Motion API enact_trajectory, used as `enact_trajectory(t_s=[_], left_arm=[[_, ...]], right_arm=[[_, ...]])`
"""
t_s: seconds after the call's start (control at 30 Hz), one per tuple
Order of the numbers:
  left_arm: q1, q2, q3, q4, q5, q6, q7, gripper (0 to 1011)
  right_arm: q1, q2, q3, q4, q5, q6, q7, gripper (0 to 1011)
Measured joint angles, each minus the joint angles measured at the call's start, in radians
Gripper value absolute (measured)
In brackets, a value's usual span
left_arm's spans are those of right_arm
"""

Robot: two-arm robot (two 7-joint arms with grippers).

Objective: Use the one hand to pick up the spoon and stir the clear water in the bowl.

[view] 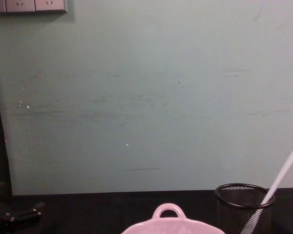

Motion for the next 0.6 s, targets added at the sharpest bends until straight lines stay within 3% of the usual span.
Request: enact_trajectory(t_s=[0.6], left_arm=[[0.000, 0.000, 0.000, 0.000, 0.000, 0.000, 0.000, 1011]], right_arm=[[0.000, 0.003, -0.002, -0.003, 0.002, 0.003, -0.001, 1003]])
